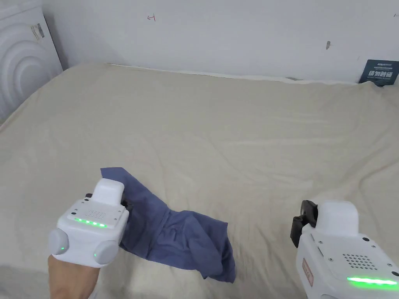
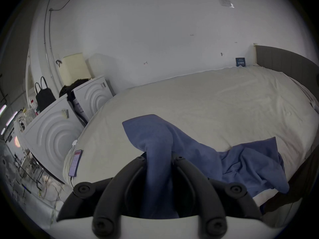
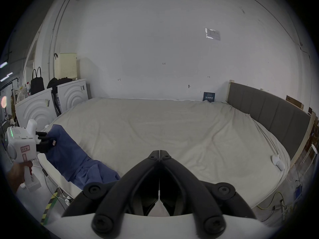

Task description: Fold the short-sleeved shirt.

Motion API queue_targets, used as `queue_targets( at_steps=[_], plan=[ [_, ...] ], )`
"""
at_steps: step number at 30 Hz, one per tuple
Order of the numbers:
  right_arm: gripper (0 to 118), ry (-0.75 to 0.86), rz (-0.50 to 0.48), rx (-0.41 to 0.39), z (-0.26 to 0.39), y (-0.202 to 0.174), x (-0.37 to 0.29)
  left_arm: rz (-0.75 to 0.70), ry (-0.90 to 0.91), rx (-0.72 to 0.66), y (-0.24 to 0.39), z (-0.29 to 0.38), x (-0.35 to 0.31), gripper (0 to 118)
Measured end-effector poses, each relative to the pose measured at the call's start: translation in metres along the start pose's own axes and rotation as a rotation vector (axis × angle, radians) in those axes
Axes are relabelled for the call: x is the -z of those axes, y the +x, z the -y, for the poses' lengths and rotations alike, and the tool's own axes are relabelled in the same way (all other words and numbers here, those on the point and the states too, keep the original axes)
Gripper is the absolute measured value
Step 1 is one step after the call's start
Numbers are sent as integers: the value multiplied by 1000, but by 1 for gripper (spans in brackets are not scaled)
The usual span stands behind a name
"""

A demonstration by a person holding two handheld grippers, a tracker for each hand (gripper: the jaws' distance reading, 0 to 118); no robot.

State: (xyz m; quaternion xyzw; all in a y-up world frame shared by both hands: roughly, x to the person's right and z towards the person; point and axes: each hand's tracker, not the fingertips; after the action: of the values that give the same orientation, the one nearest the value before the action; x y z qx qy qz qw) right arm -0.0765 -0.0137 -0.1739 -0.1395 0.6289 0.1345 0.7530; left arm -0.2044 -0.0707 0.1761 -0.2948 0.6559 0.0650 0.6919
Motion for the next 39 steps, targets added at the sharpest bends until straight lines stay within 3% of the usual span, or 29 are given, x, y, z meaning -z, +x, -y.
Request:
queue_targets(
  at_steps=[4,14,15,17,18,23,27,30,31,32,33,35,39],
  plan=[
    [0,-1,-11,-16,-1,-4,-2,-2,47,128,69,-12,-22,20],
    [0,-23,13,3,7,11,-15,208,3,317,207,38,2,21],
    [0,-27,19,5,9,13,-15,210,6,328,214,44,5,34],
    [0,-42,19,19,10,14,-13,388,-28,220,210,51,4,86],
    [0,-53,15,26,11,14,-12,445,-20,168,204,51,-3,107],
    [0,-23,11,28,15,9,-13,317,186,98,144,45,-61,115],
    [0,-2,-17,36,20,4,-8,31,290,86,97,36,-72,114],
    [0,12,-35,17,19,-3,-14,-19,244,101,84,30,-56,104],
    [0,14,-38,14,19,-4,-15,-16,213,103,85,30,-47,87],
    [0,16,-41,13,19,-4,-16,-45,200,115,88,31,-39,38],
    [0,17,-44,14,19,-4,-16,-81,124,102,94,35,-29,0],
    [0,14,-45,18,21,-3,-15,8,102,126,106,35,-10,0],
    [0,0,-32,14,25,3,-10,39,57,212,160,45,12,0]
  ],
)
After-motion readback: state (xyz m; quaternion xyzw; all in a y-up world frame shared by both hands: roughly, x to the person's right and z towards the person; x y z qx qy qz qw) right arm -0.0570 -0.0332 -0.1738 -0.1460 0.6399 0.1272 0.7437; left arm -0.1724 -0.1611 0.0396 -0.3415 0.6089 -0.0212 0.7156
